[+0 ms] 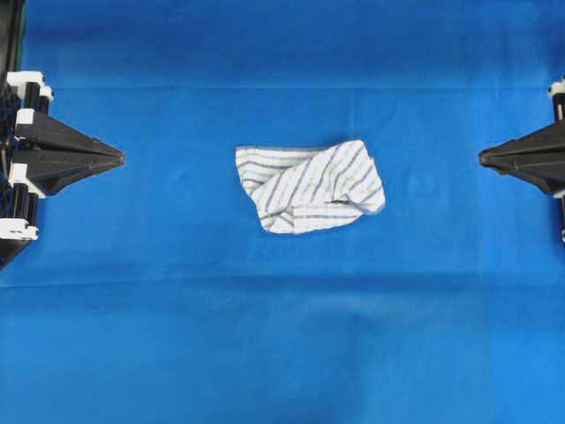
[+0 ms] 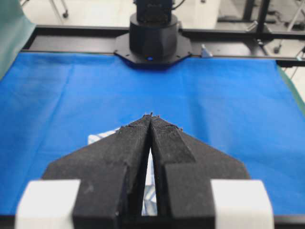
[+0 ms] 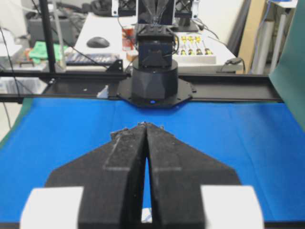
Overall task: Lift the towel with both arms.
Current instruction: 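Move both grippers inward and grasp opposite edges of the striped towel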
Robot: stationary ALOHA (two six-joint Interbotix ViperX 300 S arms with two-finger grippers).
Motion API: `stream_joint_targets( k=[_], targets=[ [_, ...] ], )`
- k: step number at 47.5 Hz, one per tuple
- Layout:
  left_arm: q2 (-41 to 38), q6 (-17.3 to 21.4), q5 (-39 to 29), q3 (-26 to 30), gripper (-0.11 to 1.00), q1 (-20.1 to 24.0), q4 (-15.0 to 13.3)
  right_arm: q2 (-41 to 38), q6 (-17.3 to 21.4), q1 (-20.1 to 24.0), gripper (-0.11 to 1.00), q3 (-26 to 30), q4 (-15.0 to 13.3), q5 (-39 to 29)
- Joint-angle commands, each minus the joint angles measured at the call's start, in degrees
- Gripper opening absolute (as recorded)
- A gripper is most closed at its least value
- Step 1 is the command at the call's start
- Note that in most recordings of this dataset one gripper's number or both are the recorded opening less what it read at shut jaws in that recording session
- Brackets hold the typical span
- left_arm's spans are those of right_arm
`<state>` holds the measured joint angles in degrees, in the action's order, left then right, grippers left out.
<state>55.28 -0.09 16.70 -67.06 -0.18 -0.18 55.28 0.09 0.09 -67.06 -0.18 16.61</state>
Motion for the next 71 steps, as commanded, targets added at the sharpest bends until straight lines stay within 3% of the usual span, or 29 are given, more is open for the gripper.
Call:
stream_joint_targets(
  k=[1, 10, 17, 31, 34, 38, 44, 48, 50, 59, 71],
  targets=[
    [-0.97, 0.09, -0.35, 2.55, 0.00, 0.00, -0.97, -0.35, 0.00, -0.44, 0.00, 2.02, 0.00, 0.18],
    [-4.83, 0.97, -5.45, 7.29, 0.00, -0.44, -0.97, -3.34, 0.79, -0.44, 0.00, 7.38, 0.09, -7.65],
    [-10.11, 0.62, -11.87, 11.60, 0.00, -0.44, -0.97, -7.73, 0.88, -0.44, 0.00, 12.30, 0.26, -16.35],
    [-21.88, 1.05, -20.57, 18.63, 0.02, -0.35, -0.97, -17.84, 1.85, -0.35, 0.00, 18.72, 0.53, -26.89],
    [-23.82, 1.05, -21.88, 19.51, 0.10, -0.44, -1.05, -20.65, 2.11, -0.35, 0.01, 20.04, 0.53, -29.71],
    [-26.37, 1.05, -24.17, 21.01, 0.31, -0.44, -0.97, -23.73, 2.11, -0.18, 0.03, 21.62, 0.44, -32.87],
    [-29.53, 0.97, -27.95, 22.76, 0.70, -0.44, -0.97, -28.48, 2.02, -0.18, 0.36, 23.82, 0.18, -37.79],
    [-32.17, 1.05, -29.62, 23.82, 0.88, -0.44, -0.97, -31.38, 2.02, -0.18, 0.60, 25.40, -0.18, -40.69],
    [-33.31, 1.05, -29.79, 24.08, 0.90, -0.44, -0.97, -33.05, 2.02, -0.18, 0.64, 26.10, -0.35, -42.01],
    [-38.85, 1.05, -28.74, 25.05, 0.90, -0.26, -0.97, -39.11, 1.93, -0.18, 0.59, 27.42, -1.76, -43.07],
    [-48.78, 2.29, -17.67, 23.82, 0.90, 0.44, -0.79, -47.72, 1.93, -0.44, 0.59, 27.42, -2.64, -38.94]
  ],
)
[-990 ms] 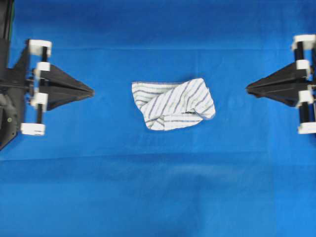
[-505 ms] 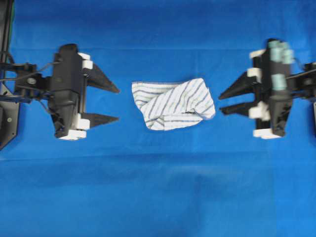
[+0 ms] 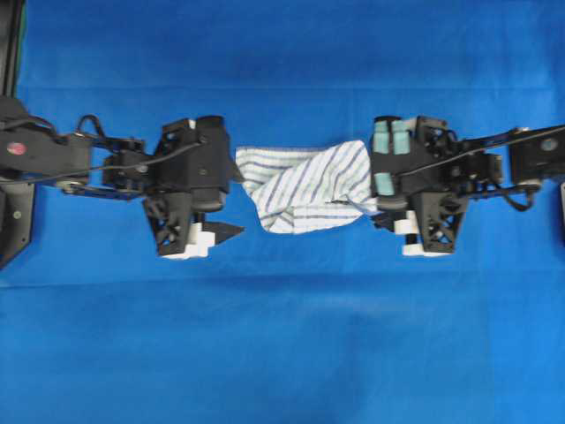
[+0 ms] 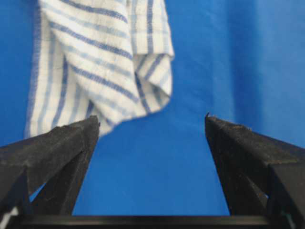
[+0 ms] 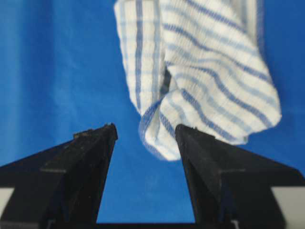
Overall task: Lift the towel with both arms.
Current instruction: 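Move both grippers inward and grasp opposite edges of the striped towel, then lift the towel with both grippers, pulling edges apart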
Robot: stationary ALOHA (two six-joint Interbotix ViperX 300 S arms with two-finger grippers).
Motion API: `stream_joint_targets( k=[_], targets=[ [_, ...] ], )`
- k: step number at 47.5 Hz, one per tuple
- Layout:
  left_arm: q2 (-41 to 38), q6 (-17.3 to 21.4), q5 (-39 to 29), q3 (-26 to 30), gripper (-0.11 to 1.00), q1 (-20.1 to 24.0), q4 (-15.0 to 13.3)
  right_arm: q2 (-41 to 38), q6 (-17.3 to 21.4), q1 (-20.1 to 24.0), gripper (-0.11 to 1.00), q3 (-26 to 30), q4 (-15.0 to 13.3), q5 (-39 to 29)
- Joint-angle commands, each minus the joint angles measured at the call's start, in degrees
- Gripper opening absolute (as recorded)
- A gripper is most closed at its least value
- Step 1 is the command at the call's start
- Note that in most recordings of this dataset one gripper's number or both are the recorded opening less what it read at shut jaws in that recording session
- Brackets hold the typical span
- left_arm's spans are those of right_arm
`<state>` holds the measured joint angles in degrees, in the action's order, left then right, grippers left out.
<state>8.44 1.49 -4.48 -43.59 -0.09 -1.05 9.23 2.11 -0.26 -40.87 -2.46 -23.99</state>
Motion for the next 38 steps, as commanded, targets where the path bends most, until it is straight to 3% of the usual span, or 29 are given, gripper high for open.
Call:
stream_joint_targets(
  k=[1, 14, 29, 38],
  targets=[
    [-2.90, 0.97, 4.48, 0.26, 0.90, 0.44, 0.00, -2.29, -0.09, -0.18, 0.59, 1.14, -0.53, 2.11],
    [-12.83, 2.72, 10.81, 2.20, 0.90, 0.44, 0.09, -8.96, -0.09, -0.53, 0.59, 1.23, -1.23, 7.65],
    [-19.95, 2.81, 10.90, 4.13, 0.89, 1.14, 0.00, -13.62, -0.09, -1.67, 0.59, 1.05, -1.58, 11.78],
    [-20.13, 2.72, 9.93, 4.31, 0.80, 1.76, 0.00, -14.59, -0.35, -1.85, 0.56, 1.23, -1.93, 12.39]
  ],
)
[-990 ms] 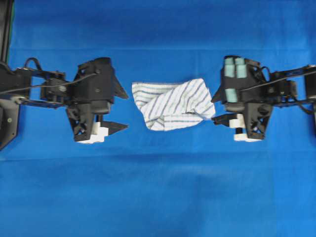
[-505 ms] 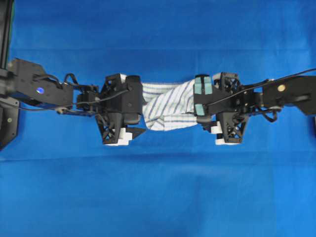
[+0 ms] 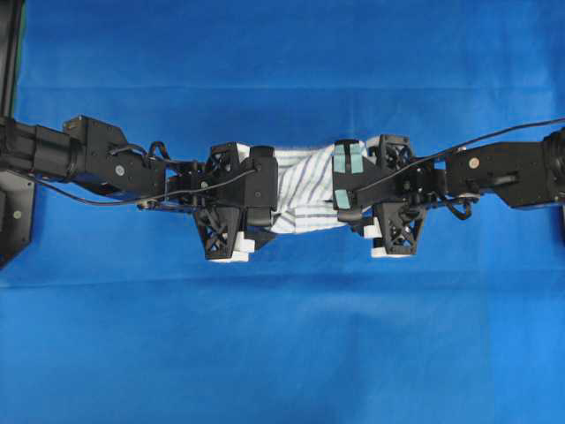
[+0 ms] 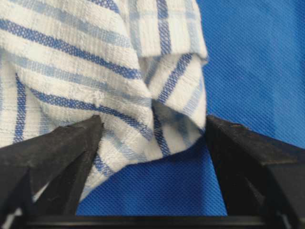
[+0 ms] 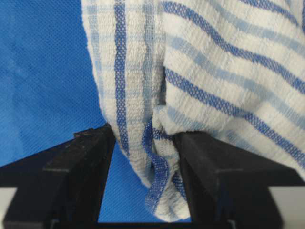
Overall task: Lift the towel with both arms.
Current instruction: 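Lift the towel with both grippers, pulling edges apart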
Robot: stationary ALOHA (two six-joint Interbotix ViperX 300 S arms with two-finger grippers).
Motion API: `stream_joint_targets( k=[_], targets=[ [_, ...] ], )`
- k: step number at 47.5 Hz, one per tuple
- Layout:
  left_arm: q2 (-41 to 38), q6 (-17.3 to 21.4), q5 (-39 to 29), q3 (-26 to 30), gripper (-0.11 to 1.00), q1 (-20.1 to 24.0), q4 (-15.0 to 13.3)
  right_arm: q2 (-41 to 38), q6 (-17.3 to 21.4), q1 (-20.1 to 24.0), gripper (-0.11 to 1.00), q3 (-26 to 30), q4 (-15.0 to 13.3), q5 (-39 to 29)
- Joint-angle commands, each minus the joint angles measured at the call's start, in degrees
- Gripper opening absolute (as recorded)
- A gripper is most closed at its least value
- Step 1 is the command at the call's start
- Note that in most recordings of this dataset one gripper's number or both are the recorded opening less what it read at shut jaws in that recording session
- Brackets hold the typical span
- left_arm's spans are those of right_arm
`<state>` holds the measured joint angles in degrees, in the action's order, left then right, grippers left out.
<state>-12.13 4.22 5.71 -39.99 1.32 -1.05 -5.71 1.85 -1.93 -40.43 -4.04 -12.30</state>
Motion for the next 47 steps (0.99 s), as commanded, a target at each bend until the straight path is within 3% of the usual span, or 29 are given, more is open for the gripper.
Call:
stream_joint_targets(
  k=[1, 5, 11, 14, 26, 47],
  targets=[
    [0.44, 0.00, -0.53, 0.79, 0.77, 0.35, 0.00, 0.35, -0.09, -0.18, 0.54, 0.88, -0.53, 0.70],
    [0.35, 0.09, -1.85, 0.97, 0.56, 0.35, 0.00, 0.35, -0.26, -0.18, 0.42, 0.97, -1.32, 0.88],
    [0.53, 0.09, -3.96, 1.49, 0.20, 0.44, 0.00, 0.35, -0.26, -0.18, 0.12, 1.14, -2.20, 0.88],
    [0.70, 0.26, -4.92, 1.76, 0.08, 0.44, 0.00, 0.44, -0.26, -0.18, 0.11, 1.23, -2.20, 0.79],
    [5.71, 1.58, -9.58, 2.02, 0.08, 0.44, 0.00, 3.25, 0.00, -0.26, 0.11, 1.85, -2.20, -1.05],
    [23.64, 1.41, -20.65, 3.08, 0.08, 2.20, 0.00, 21.36, -0.09, -0.18, 0.11, 6.15, -3.69, -12.74]
  ],
)
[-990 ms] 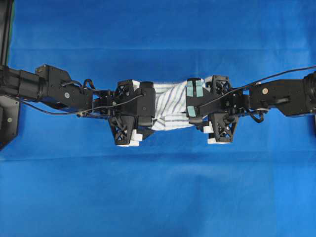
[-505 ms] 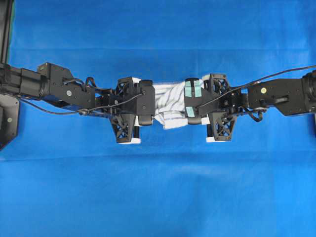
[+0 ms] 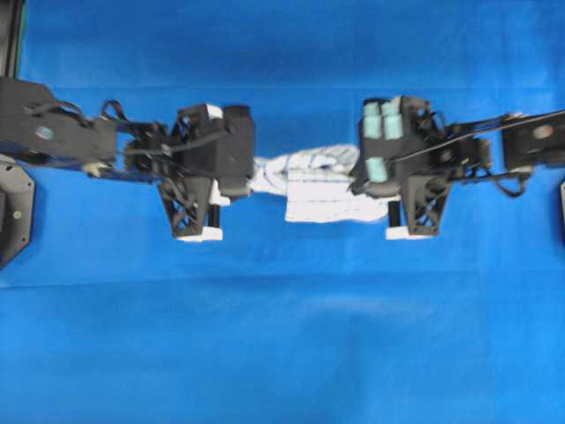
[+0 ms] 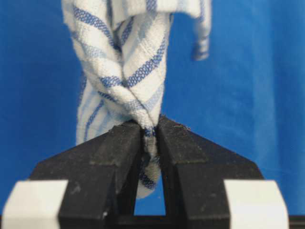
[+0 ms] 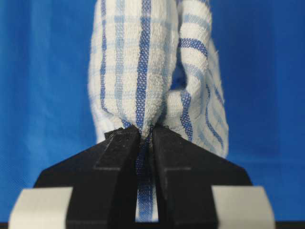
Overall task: Lift the towel with both arms.
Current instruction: 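Lift the towel with both grippers, pulling edges apart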
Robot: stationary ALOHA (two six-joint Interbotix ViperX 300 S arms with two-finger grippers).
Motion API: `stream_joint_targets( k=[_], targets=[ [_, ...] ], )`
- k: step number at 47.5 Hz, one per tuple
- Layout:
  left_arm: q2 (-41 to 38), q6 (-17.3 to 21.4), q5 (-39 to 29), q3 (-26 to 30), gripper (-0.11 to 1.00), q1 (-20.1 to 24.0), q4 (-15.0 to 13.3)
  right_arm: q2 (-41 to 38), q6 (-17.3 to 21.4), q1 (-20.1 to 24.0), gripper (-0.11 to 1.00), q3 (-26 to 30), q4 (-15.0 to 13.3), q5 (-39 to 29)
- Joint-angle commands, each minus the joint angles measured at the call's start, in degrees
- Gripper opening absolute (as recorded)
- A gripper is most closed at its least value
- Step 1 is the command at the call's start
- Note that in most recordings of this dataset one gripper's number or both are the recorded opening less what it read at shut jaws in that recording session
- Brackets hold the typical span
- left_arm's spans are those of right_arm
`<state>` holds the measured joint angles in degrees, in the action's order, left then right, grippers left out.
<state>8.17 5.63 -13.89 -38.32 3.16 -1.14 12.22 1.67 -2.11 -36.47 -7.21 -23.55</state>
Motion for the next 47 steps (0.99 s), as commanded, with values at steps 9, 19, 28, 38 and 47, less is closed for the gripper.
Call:
stream_joint_targets(
  k=[9, 19, 28, 38, 47],
  targets=[
    [10.99, 0.26, -7.56, 5.01, 0.08, 0.53, 0.09, 7.65, 0.09, -0.09, 0.11, 7.65, -2.20, -7.73],
    [16.17, 0.26, -11.25, 8.17, 0.08, 1.05, 0.09, 8.44, 0.09, 0.00, 0.11, 13.89, -3.16, -14.15],
    [17.14, 0.26, -12.92, 9.32, 0.08, 1.05, 0.09, 8.35, 0.18, 0.00, 0.11, 16.17, -3.25, -16.08],
    [16.70, 0.26, -12.92, 9.76, 0.08, 1.05, 0.09, 8.35, 0.35, 0.00, 0.11, 16.17, -3.25, -16.88],
    [16.26, 0.18, -12.66, 9.84, 0.08, 0.70, 0.09, 8.35, 0.62, 0.00, 0.11, 16.17, -3.08, -17.67]
  ],
)
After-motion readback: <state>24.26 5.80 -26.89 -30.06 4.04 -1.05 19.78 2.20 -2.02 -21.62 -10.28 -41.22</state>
